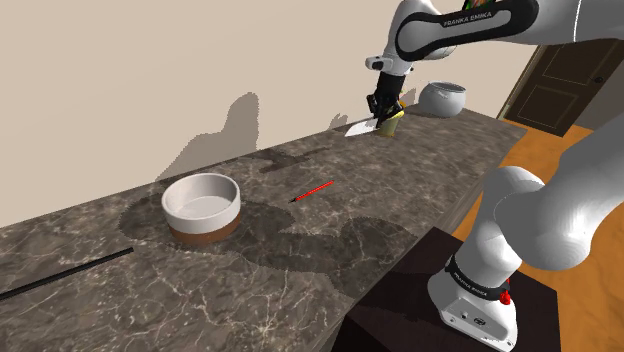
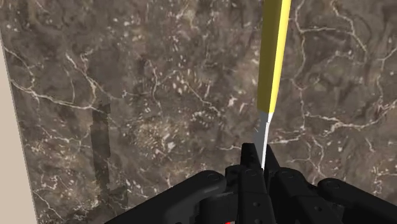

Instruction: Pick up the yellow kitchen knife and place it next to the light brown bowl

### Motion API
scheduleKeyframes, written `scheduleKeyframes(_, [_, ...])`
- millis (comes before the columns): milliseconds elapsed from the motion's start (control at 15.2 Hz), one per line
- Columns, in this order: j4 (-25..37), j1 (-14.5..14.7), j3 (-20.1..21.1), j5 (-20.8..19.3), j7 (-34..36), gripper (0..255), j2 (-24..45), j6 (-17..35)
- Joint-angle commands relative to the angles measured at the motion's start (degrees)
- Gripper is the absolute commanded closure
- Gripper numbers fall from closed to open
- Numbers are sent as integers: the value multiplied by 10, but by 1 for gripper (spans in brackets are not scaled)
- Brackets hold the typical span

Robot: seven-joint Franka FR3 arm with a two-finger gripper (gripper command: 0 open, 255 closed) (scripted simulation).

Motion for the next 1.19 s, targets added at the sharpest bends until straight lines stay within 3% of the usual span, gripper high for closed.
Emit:
scheduleKeyframes(0, [-14,1,23,-3,28,255,-16,-4])
scheduleKeyframes(528, [-75,25,123,12,151,255,-62,-5])
scheduleKeyframes(1122, [-94,77,221,58,276,255,-60,5])
